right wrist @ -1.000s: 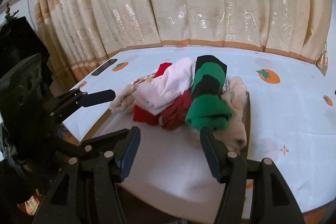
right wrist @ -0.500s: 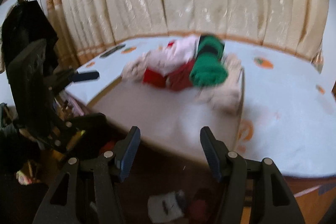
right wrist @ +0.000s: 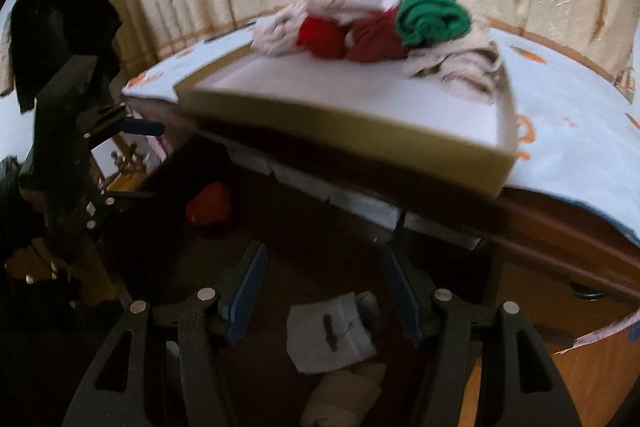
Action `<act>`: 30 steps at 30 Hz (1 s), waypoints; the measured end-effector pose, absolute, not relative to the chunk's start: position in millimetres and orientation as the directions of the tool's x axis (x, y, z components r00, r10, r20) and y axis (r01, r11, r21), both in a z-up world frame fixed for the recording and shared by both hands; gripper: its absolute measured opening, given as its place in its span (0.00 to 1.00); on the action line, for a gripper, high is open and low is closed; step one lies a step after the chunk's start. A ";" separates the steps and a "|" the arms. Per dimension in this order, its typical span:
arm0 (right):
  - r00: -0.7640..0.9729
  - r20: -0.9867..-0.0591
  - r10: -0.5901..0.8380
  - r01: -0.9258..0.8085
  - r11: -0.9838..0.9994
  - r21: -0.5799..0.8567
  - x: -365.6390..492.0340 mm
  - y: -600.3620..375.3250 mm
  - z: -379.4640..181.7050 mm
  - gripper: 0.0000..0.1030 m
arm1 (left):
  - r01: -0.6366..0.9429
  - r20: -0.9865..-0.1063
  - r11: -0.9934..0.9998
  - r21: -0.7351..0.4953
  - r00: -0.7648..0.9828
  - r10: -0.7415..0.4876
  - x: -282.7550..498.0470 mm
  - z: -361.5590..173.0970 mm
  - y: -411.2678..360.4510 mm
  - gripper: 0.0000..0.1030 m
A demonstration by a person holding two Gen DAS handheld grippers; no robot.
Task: Take underwear out of drawer
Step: 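Move both tools back down from the box lid to the drawer, then reach both grippers into the drawer toward the red sock and white cloth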
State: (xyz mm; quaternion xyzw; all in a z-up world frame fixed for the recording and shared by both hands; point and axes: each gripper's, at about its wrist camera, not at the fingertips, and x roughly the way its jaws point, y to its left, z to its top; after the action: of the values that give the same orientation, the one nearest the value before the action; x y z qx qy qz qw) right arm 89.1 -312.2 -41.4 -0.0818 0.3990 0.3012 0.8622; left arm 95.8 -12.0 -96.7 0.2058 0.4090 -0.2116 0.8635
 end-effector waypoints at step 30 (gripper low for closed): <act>0.237 -0.940 0.245 -0.707 0.707 0.006 93.9 -273.5 -121.0 0.60 | 0.528 -0.949 0.837 0.144 0.313 -0.034 127.8 -172.4 -18.5 0.84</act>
State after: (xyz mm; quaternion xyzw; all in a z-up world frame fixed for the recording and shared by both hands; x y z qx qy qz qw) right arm 93.9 -273.5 -121.0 -0.2175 0.5314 0.3149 0.7558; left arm 127.8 -18.5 -172.4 0.2215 0.5578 -0.1801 0.7793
